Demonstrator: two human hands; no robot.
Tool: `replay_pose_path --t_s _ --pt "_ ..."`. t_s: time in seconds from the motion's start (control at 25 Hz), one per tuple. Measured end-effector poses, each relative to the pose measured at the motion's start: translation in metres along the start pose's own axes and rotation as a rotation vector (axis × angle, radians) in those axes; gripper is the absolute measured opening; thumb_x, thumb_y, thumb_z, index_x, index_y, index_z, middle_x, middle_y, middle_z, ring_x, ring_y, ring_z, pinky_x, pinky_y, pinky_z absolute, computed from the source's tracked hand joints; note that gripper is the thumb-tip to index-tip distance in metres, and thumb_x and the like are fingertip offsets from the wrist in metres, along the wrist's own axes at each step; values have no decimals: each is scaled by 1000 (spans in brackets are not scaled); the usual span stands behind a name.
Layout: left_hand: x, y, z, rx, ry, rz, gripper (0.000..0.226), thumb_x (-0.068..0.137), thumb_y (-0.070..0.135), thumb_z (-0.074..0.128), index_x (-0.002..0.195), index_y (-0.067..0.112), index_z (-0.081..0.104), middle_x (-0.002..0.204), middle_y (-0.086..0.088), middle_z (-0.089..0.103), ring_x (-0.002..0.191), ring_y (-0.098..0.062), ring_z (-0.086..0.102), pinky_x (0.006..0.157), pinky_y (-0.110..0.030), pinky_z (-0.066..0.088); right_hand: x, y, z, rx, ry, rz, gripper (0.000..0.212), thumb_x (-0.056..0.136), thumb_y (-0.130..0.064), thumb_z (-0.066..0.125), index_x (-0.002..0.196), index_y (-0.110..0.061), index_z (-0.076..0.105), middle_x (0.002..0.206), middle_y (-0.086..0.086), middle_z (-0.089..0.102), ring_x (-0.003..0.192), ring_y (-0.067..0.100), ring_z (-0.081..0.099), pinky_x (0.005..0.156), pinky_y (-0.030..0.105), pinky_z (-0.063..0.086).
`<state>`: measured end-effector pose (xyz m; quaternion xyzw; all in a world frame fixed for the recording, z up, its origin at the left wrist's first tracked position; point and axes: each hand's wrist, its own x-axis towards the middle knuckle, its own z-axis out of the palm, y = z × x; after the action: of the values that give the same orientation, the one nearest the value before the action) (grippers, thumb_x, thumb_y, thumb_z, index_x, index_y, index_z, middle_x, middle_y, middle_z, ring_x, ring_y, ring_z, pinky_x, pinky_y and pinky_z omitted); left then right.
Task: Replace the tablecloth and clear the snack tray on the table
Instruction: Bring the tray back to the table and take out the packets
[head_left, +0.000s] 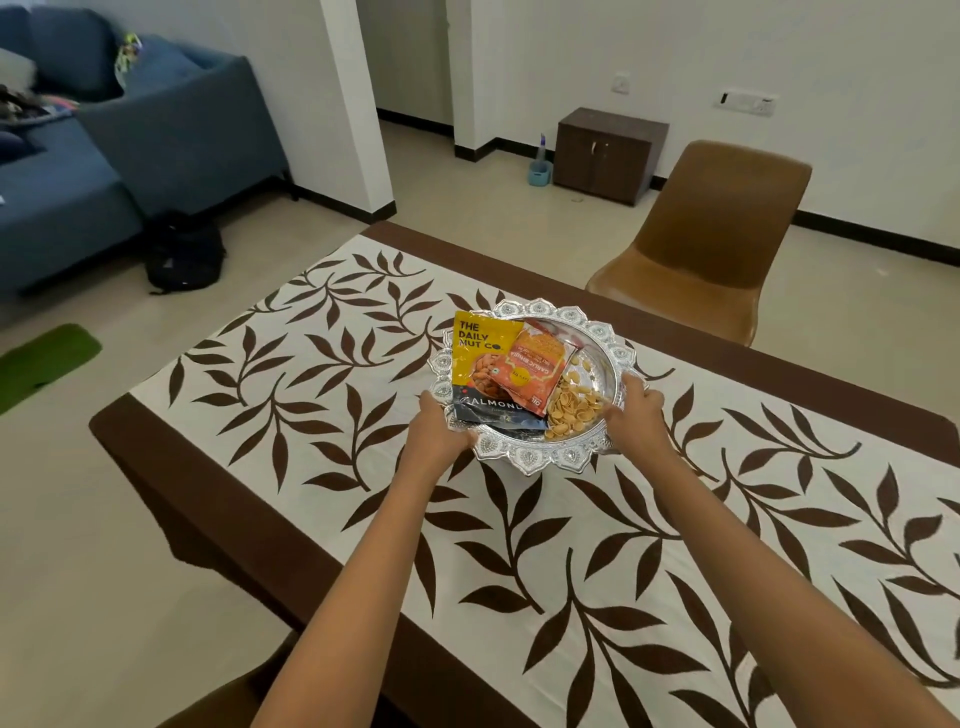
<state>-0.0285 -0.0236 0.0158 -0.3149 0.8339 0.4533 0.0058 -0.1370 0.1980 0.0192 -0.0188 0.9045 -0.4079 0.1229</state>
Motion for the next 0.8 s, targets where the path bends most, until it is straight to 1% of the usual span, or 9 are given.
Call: replay_pose_path --t_s 0.04,0.16,0.24,0.32,0.4,0.48,0.56,0.68,0.8 --pt "0 0 1 -4 0 -5 82 81 14 73 145 4 22 137 -13 52 124 -30 50 95 -36 44 0 0 1 -6 2 -4 51 96 -16 49 144 -17 31 145 19 19 118 38 49 90 37 44" --pt "-2 0 0 6 9 18 71 81 13 73 137 6 31 133 -12 54 122 -29 52 87 -30 41 1 -1 2 -13 -3 18 51 96 -14 50 143 -16 32 145 20 22 119 38 48 92 40 45" --pt "-1 -1 -1 5 12 32 69 80 13 74 135 6 34 133 -12 53 123 -29 51 86 -29 40 4 2 3 -65 51 20 51 94 -16 53 142 -15 35 142 21 28 124 38 42 97 43 43" --pt "-2 -2 -3 19 41 56 76 79 16 75 140 5 31 138 -14 45 130 -29 42 95 -33 39 8 1 6 -140 159 -68 48 93 -14 56 139 -11 41 141 21 33 131 38 33 103 45 37" --pt "2 -2 -1 45 122 102 75 82 21 72 143 5 31 142 -16 40 133 -28 36 102 -35 36 9 -5 11 -129 195 -192 43 92 -10 56 135 -7 46 138 18 40 131 34 35 104 40 35" --pt "7 0 2 58 201 152 58 86 26 67 135 6 44 132 -15 48 125 -27 43 95 -33 39 13 -16 20 -99 136 -256 43 92 -17 58 132 -7 48 134 14 46 128 29 41 100 33 34" --pt "11 5 4 77 216 169 45 86 27 66 124 8 52 116 -12 58 110 -26 54 87 -33 46 16 -29 32 -104 22 -294 56 88 -30 64 136 -11 44 139 11 44 130 26 39 103 37 33" --pt "17 9 7 123 226 165 42 79 23 74 113 10 53 102 -9 63 95 -26 62 77 -38 55 22 -46 55 -270 -160 -403 80 80 -43 71 145 -17 33 150 9 34 136 27 35 109 44 33" --pt "20 16 8 134 248 92 46 77 16 77 113 6 51 106 -13 61 96 -28 62 78 -39 55 28 -52 76 -443 -179 -439 84 81 -46 70 148 -20 28 155 15 26 142 33 25 114 46 26"
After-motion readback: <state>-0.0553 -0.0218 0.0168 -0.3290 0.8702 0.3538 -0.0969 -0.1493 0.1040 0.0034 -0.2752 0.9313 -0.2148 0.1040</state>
